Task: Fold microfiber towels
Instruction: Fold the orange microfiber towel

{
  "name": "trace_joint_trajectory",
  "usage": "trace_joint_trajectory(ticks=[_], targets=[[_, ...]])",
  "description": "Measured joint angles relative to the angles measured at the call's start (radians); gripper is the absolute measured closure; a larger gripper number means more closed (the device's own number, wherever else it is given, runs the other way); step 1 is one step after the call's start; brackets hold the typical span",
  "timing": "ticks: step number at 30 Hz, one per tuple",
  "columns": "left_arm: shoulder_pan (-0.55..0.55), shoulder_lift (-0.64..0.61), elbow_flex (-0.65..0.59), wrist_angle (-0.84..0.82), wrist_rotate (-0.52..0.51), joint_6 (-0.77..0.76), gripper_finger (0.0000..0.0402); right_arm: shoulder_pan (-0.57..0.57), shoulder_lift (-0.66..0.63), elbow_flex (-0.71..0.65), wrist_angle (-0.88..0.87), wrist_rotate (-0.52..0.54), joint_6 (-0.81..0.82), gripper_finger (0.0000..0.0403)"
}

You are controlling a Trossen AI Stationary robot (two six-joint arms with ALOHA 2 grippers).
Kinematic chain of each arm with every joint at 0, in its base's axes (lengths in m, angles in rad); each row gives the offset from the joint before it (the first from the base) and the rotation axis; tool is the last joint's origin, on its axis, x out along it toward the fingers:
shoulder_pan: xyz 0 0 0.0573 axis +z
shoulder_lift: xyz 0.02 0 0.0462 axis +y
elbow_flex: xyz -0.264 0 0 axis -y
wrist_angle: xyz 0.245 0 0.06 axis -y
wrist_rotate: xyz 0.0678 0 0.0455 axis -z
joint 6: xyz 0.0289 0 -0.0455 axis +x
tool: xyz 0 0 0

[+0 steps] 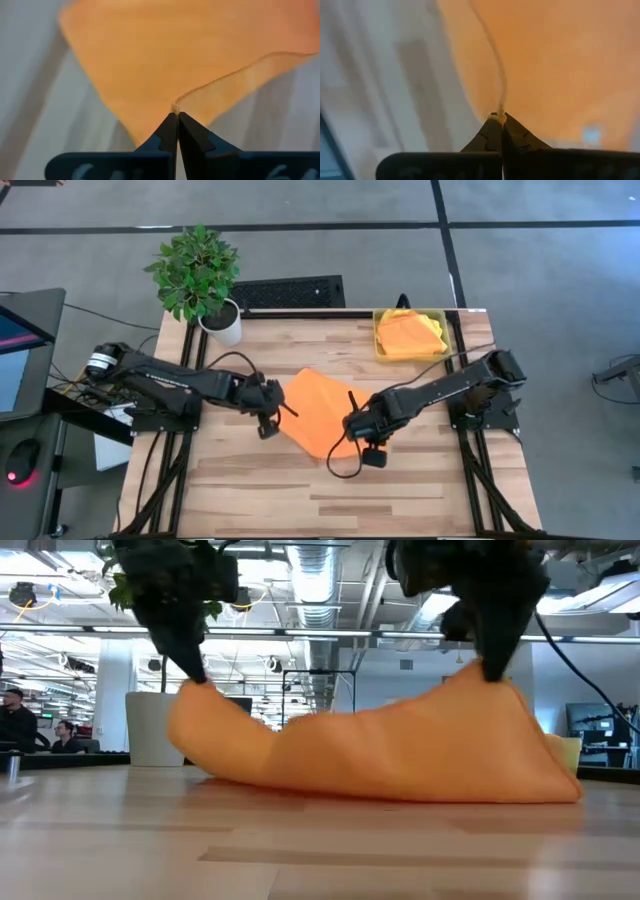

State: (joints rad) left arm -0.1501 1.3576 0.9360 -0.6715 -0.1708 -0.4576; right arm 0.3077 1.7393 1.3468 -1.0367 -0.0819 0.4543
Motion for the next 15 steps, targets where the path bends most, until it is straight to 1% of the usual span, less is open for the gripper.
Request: trace_joint_trajectory(ticks=[3, 7, 9, 15], targets=[[0.014, 0.004, 0.0, 0.007, -0.071, -0.038, 0.0401, 0.007, 0.005, 0.0, -0.043, 0.041, 0.08, 0.0398], [0.057, 0.004, 0.0, 0.014, -0.132, -0.075, 0.0401, 0.014, 0.006, 0.0, -0.121, 0.114, 0.178, 0.0397], [0.08, 0.004, 0.0, 0.028, -0.138, -0.062, 0.0401, 0.011, 0.007, 0.0, -0.166, 0.151, 0.223, 0.0398], [0.128, 0.055, -0.005, 0.188, -0.138, 0.007, 0.0401, -0.014, 0.009, 0.0, -0.235, 0.215, 0.301, 0.0397]])
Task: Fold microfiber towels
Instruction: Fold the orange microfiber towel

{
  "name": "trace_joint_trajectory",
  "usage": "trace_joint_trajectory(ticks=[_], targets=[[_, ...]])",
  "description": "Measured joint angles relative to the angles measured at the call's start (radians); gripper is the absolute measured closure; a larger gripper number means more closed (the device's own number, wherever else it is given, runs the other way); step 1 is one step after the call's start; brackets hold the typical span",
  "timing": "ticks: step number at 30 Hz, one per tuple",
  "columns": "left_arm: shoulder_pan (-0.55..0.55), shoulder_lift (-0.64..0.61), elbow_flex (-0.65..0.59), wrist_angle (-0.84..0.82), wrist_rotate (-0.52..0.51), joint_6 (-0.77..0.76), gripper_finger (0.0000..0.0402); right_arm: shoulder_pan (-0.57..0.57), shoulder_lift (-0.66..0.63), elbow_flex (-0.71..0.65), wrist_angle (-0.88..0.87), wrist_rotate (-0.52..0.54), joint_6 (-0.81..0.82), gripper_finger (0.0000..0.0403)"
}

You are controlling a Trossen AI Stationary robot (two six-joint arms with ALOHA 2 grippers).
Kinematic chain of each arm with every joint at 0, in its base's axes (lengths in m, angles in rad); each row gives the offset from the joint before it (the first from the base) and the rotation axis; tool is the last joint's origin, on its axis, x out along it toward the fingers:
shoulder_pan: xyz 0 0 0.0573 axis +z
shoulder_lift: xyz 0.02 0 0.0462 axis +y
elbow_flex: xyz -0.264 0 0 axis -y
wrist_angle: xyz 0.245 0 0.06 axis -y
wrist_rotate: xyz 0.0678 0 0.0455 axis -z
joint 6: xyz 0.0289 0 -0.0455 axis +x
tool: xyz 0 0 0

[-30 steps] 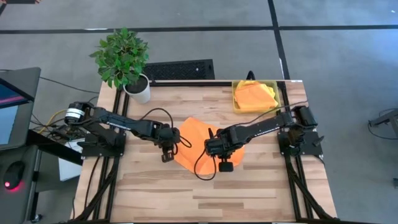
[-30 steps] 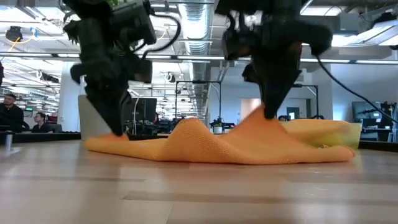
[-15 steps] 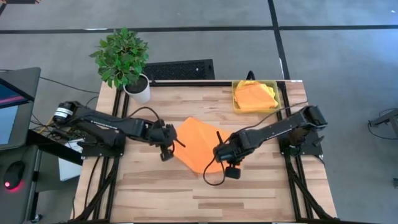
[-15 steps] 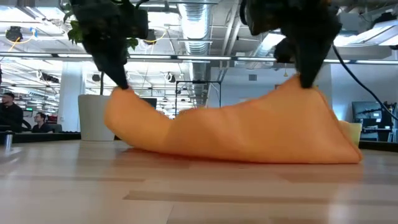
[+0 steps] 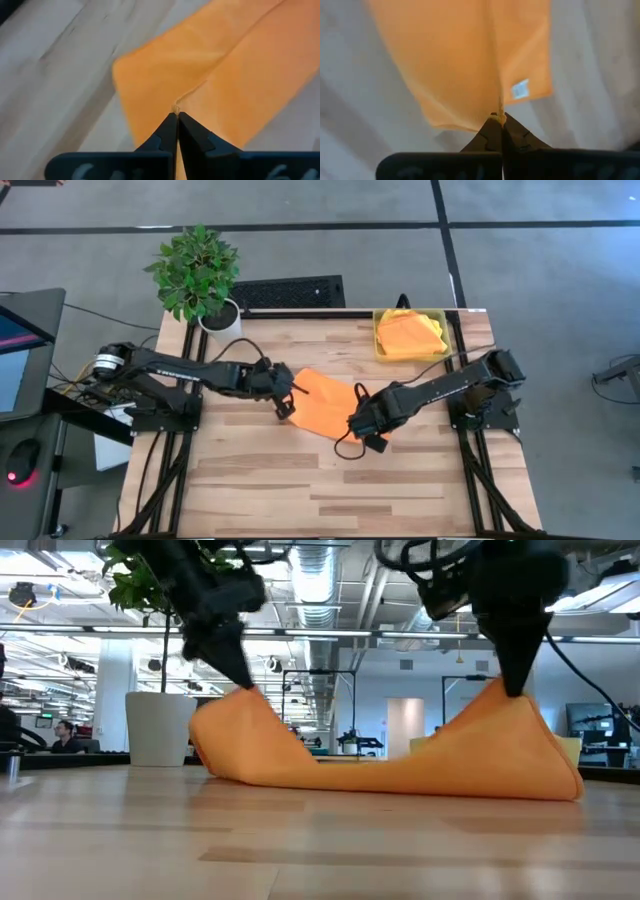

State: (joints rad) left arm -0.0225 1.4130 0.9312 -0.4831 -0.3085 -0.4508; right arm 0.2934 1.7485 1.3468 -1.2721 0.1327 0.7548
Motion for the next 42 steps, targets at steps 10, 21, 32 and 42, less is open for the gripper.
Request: trace_joint_trajectory(ticks=[10, 21, 32, 42], targets=[[0.08, 0.062, 0.002, 0.042, -0.122, 0.025, 0.0401, -0.059, -0.001, -0.04, -0.075, 0.068, 0.057, 0.0398], [0.146, 0.062, 0.002, 0.142, -0.11, 0.08, 0.0401, -0.067, 0.0, -0.1, -0.083, 0.06, 0.038, 0.0397], [0.183, 0.062, 0.002, 0.142, -0.074, 0.046, 0.0379, -0.078, 0.0, -0.109, -0.073, 0.057, -0.029, 0.034], [0.208, 0.062, 0.002, 0.143, -0.09, 0.047, 0.0289, -0.114, 0.0, -0.109, -0.074, 0.079, -0.03, 0.0245]])
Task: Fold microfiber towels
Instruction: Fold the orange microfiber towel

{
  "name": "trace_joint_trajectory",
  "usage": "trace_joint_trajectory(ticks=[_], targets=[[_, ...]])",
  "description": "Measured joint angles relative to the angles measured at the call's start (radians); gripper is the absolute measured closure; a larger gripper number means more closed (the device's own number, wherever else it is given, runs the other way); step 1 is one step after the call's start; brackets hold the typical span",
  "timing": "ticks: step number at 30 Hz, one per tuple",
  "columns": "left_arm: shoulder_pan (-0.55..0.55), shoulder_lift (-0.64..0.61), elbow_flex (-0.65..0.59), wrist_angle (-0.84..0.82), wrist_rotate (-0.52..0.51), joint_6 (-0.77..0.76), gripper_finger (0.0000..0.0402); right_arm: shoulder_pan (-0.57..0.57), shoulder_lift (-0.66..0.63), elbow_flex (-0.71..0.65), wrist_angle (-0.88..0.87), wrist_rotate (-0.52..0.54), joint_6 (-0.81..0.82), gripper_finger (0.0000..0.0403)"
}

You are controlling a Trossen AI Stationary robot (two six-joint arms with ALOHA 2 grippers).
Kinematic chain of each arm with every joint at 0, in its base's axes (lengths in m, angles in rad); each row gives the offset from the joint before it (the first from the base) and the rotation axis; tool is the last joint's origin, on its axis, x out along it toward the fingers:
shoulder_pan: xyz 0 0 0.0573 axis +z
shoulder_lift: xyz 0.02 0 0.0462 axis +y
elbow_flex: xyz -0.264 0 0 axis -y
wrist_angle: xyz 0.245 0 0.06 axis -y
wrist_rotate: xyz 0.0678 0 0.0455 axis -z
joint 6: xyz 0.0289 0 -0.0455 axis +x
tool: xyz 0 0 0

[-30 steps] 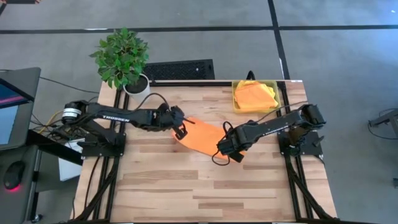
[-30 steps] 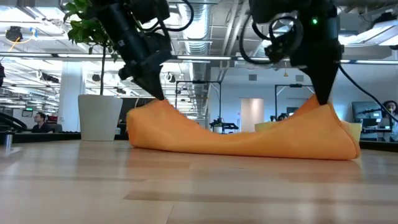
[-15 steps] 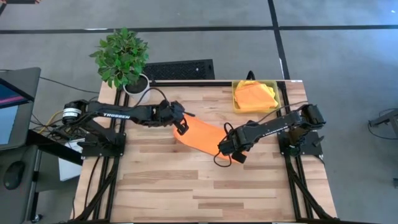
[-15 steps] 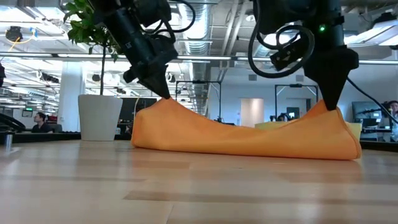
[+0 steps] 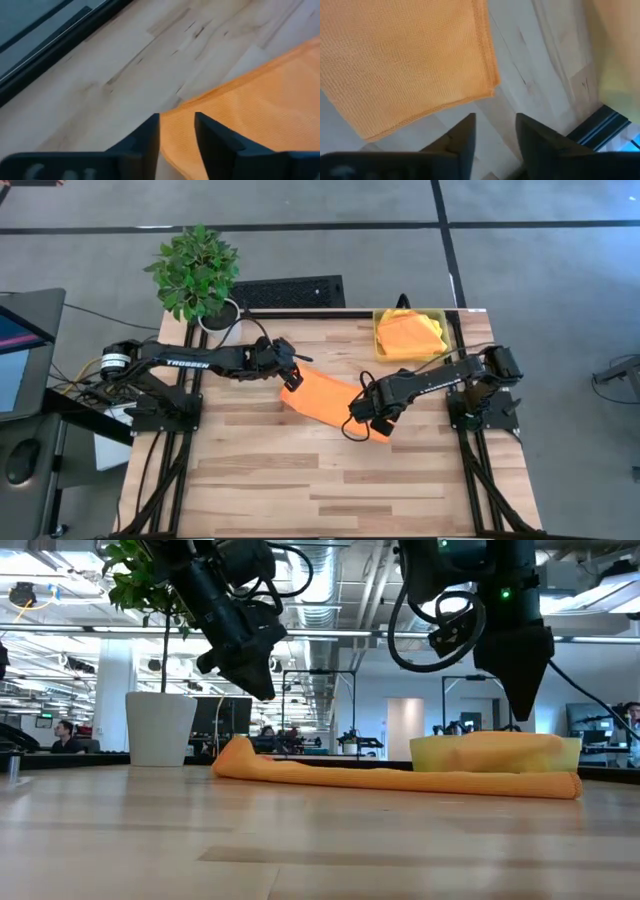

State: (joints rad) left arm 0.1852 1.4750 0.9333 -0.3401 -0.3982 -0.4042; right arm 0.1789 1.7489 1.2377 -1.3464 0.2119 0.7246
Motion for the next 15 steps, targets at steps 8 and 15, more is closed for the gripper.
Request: trace_joint_trajectory(ticks=[8, 15], targets=[[-0.012, 0.0, 0.0, -0.072, 0.194, 0.144, 0.0247, -0.017, -0.053, 0.003, -0.006, -0.02, 0.002, 0.0172], [-0.142, -0.002, -0.026, -0.174, 0.286, 0.47, 0.025, 0.015, -0.196, 0.004, 0.077, -0.08, 0.001, 0.0175]])
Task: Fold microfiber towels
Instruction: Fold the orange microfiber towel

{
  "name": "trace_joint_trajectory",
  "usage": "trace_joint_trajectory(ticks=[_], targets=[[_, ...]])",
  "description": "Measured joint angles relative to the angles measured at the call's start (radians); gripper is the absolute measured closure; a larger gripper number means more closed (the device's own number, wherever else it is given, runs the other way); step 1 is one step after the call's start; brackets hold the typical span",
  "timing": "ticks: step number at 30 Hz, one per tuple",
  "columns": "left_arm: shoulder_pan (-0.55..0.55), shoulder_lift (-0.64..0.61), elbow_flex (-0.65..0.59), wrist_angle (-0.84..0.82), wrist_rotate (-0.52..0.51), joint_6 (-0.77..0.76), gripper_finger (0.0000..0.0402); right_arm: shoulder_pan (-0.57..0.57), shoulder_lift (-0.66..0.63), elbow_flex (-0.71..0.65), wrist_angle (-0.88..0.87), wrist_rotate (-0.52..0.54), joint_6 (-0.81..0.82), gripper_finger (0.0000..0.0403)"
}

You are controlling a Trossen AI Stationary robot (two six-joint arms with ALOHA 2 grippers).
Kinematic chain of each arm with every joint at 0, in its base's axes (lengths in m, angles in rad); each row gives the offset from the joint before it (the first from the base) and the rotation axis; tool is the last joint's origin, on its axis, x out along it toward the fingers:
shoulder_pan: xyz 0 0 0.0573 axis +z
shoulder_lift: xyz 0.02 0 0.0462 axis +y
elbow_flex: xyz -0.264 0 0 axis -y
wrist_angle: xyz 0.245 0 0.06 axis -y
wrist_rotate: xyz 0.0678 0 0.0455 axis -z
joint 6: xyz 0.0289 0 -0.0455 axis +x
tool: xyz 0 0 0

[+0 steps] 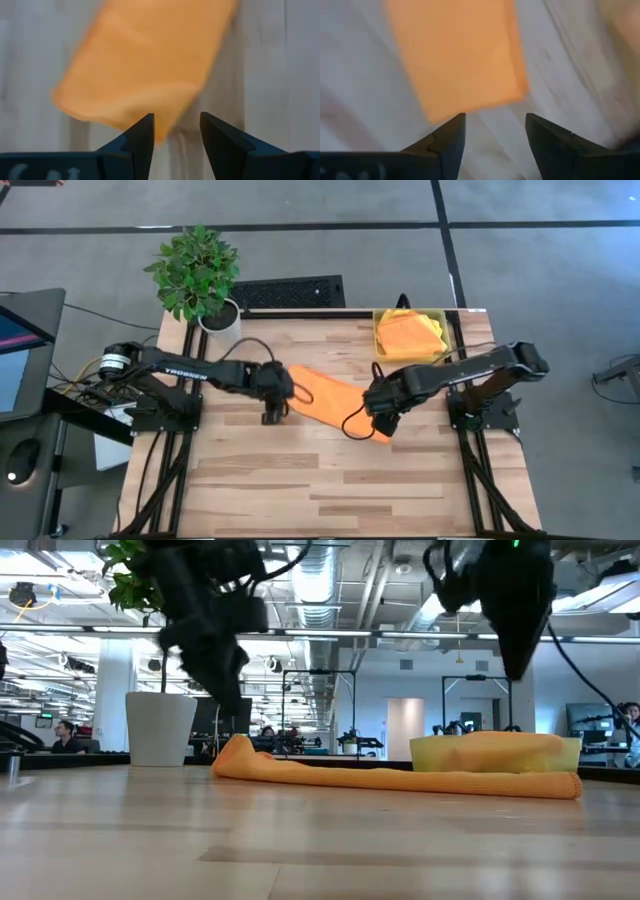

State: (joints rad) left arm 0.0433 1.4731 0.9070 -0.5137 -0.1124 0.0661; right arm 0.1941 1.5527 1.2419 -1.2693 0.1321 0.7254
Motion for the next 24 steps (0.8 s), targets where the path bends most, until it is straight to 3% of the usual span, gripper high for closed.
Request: trace_joint_trajectory(ticks=[10, 24], targets=[[-0.102, 0.0, -0.128, 0.193, -0.153, 0.03, 0.025, 0.048, -0.103, 0.0, 0.166, 0.0, 0.0, 0.0182], [-0.102, 0.025, -0.281, 0.395, -0.195, 0.003, 0.025, 0.046, -0.093, 0.0, 0.16, 0.0, -0.019, 0.0182]])
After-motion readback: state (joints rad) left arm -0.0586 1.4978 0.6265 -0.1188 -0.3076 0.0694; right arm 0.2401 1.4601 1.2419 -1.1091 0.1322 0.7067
